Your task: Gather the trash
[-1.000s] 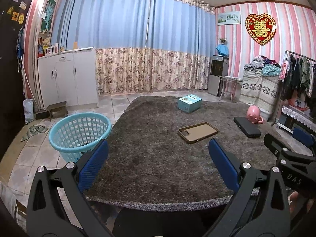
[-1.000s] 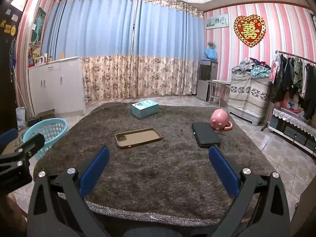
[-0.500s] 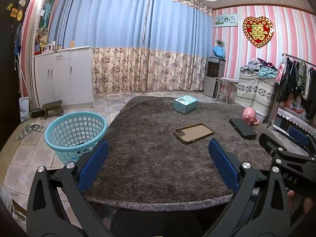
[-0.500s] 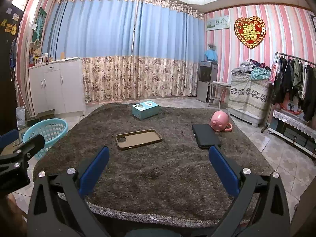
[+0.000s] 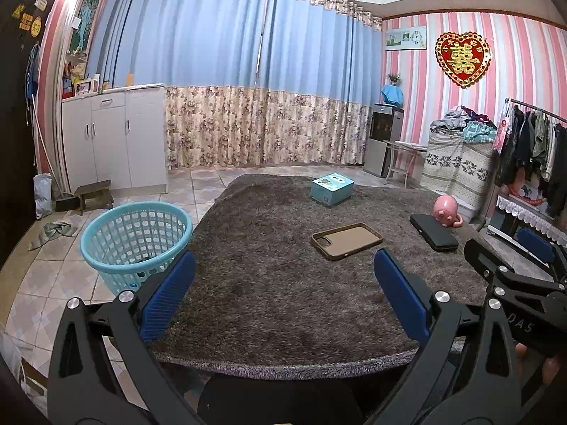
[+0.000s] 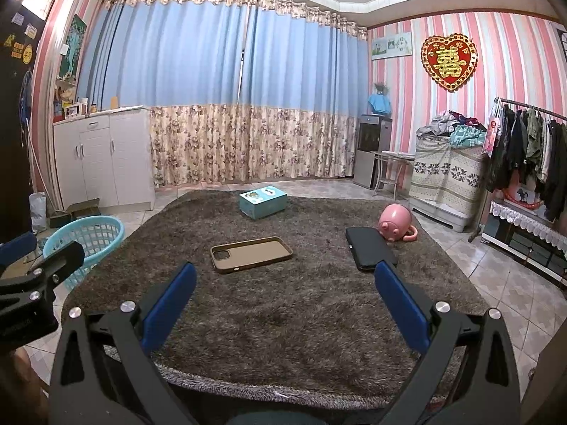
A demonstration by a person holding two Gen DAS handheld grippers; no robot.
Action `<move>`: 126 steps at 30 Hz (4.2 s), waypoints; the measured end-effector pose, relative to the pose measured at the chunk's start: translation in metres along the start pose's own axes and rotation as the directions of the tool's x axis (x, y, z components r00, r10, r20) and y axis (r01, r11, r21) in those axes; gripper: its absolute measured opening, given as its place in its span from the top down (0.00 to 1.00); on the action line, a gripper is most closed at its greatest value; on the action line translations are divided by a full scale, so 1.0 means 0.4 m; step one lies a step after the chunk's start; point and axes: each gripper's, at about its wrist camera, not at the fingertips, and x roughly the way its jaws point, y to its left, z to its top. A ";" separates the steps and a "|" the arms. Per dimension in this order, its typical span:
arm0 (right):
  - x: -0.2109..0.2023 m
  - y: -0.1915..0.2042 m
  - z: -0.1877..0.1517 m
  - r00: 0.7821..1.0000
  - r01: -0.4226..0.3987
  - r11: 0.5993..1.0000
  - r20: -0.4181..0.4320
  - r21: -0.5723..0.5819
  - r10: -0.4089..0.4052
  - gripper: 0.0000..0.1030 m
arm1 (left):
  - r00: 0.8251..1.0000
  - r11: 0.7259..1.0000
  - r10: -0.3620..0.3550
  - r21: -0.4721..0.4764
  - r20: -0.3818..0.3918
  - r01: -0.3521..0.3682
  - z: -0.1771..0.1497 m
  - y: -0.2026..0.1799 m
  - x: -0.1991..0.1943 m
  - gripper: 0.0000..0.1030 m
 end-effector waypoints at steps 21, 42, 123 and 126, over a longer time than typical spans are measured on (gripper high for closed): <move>0.009 -0.006 -0.004 1.000 -0.012 1.000 -0.018 0.012 0.012 0.04 | 1.000 1.000 0.005 0.018 0.006 -0.006 -0.005 -0.015 -0.004 0.05; 0.019 -0.007 -0.010 1.000 0.010 1.000 -0.021 0.028 -0.010 0.04 | 1.000 0.999 -0.028 0.029 0.001 0.028 -0.014 -0.014 0.004 0.05; 0.000 -0.013 -0.011 0.999 0.033 0.999 -0.014 0.039 -0.032 0.04 | 1.000 0.999 -0.029 0.036 0.004 0.028 -0.019 -0.021 0.005 0.05; -0.002 -0.013 -0.013 0.999 0.033 0.999 -0.011 0.039 -0.033 0.04 | 1.000 0.999 -0.028 0.035 0.005 0.028 -0.019 -0.019 0.004 0.05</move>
